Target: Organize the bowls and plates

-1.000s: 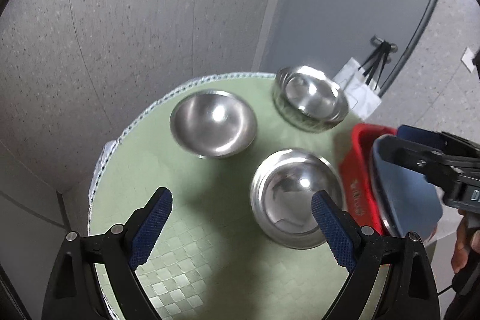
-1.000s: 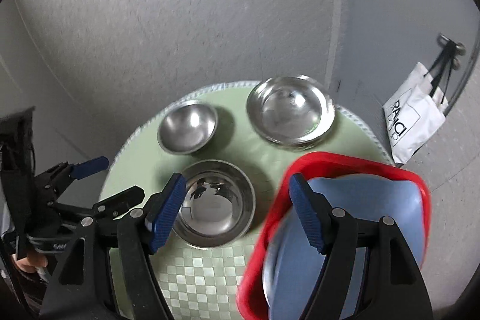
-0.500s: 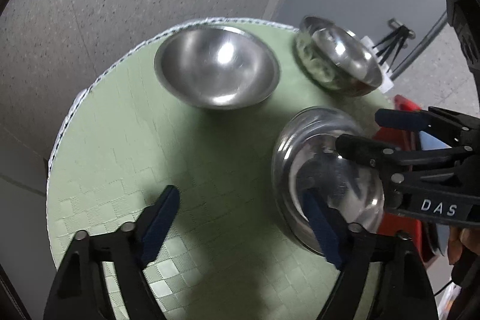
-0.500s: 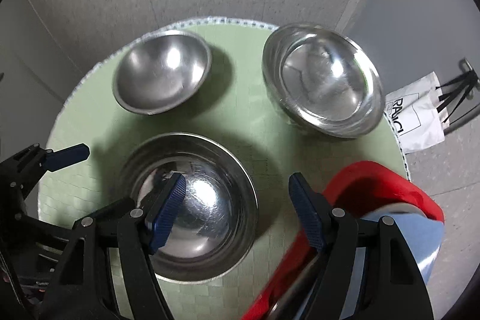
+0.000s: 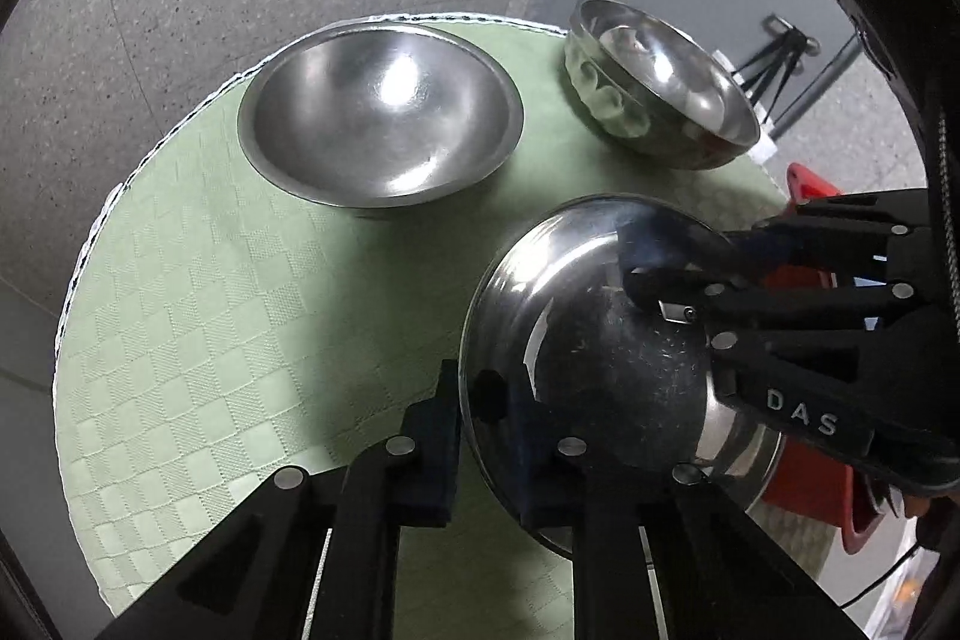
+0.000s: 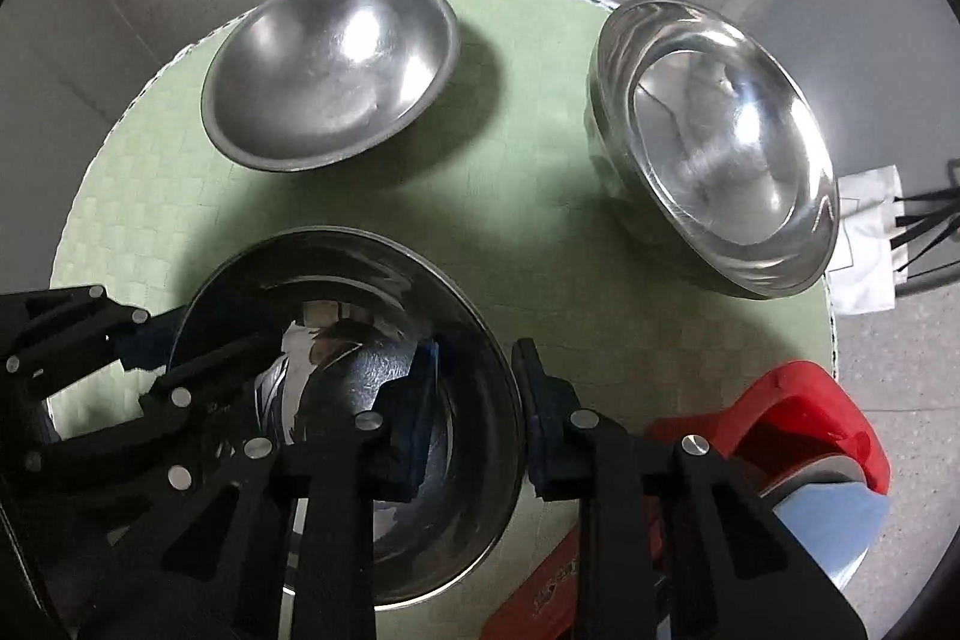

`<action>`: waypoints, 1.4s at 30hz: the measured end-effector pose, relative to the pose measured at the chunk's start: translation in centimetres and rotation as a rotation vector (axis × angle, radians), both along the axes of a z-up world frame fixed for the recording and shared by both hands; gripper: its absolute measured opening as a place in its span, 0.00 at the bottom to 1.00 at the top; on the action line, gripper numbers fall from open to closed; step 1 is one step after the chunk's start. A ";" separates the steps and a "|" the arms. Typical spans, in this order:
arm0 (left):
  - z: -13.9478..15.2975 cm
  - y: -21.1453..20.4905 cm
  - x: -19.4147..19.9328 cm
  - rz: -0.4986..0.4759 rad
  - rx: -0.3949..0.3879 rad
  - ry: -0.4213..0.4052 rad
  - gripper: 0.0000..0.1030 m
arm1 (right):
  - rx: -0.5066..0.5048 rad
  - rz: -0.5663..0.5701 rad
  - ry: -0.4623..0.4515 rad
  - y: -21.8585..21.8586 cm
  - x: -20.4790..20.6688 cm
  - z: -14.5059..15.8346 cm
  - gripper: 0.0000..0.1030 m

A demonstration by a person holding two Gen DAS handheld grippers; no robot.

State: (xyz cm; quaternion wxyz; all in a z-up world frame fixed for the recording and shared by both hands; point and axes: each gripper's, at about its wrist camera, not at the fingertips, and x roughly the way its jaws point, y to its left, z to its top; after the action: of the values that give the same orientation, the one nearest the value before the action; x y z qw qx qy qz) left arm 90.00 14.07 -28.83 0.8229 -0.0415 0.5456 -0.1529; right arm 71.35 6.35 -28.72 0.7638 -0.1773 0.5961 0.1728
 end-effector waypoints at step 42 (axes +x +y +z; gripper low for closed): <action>9.0 -12.2 13.8 0.017 0.074 -0.125 0.08 | 0.319 -0.051 -0.083 -15.5 11.3 8.4 0.11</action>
State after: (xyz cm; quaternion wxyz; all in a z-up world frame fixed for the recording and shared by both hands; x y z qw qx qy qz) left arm 103.78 1.91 -19.79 0.8575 -0.0060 0.4983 -0.1276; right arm 82.63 -9.17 -20.35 0.8104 -0.0458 0.5332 0.2384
